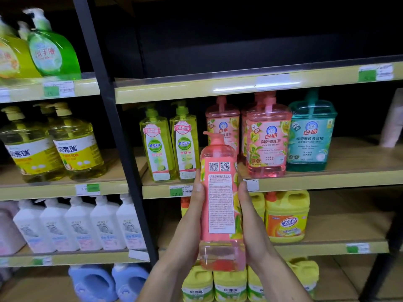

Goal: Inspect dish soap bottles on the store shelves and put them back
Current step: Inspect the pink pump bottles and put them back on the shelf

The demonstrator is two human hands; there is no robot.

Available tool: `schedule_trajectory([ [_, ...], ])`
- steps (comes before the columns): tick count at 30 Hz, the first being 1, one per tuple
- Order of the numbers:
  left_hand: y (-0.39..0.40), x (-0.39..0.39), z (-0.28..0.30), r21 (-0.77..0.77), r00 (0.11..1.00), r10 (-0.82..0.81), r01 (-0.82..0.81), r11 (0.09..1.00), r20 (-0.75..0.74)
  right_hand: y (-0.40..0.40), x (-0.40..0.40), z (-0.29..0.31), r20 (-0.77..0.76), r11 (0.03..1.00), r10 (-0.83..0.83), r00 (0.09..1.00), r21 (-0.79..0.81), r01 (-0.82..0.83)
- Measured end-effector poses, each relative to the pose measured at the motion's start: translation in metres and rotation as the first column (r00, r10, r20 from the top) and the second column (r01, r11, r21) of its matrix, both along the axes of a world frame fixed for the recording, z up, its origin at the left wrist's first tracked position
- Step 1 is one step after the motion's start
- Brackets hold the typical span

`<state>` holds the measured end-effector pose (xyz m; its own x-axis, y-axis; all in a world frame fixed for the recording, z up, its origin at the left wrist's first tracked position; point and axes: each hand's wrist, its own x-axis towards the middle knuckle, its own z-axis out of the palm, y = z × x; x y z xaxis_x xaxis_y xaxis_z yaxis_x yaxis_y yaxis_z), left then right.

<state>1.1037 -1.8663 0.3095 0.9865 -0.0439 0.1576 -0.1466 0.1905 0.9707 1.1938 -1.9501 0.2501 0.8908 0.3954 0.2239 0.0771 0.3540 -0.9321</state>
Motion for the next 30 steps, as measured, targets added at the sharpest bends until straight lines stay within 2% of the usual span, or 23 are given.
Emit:
schedule_trajectory([
  [2,0.010,0.017,-0.017,0.081,0.999,-0.022,0.024,0.996,-0.035,-0.012,0.002,0.002,0.060,0.999,-0.003,0.998,0.040,0.000],
  [3,0.012,0.019,-0.016,0.091,1.000,0.024,-0.023,0.996,-0.013,-0.015,0.000,0.005,0.118,0.999,-0.021,0.993,0.039,0.017],
  [8,0.025,0.023,-0.044,0.024,0.987,0.073,-0.077,0.997,0.145,-0.024,-0.011,0.009,0.239,0.993,-0.117,0.964,0.057,0.106],
  [14,0.037,0.024,-0.065,-0.042,0.989,-0.011,0.017,0.999,0.144,-0.030,-0.018,0.004,0.301,0.997,-0.069,0.951,0.040,0.059],
  [18,0.045,0.024,-0.069,0.002,0.981,-0.025,0.025,1.000,0.191,-0.028,-0.024,0.001,0.312,0.998,-0.048,0.949,0.054,0.032],
  [21,0.046,0.020,-0.064,0.061,0.981,-0.020,0.008,0.998,0.193,-0.024,-0.025,0.000,0.291,0.997,-0.081,0.953,0.036,0.074],
  [24,0.046,0.017,-0.060,0.063,0.978,-0.027,0.014,0.998,0.206,-0.021,-0.024,-0.004,0.248,0.999,-0.053,0.967,0.009,0.053],
  [30,0.048,0.014,-0.057,0.027,0.975,-0.002,-0.004,1.000,0.224,-0.017,-0.021,-0.004,0.258,0.995,-0.087,0.962,-0.032,0.098],
])
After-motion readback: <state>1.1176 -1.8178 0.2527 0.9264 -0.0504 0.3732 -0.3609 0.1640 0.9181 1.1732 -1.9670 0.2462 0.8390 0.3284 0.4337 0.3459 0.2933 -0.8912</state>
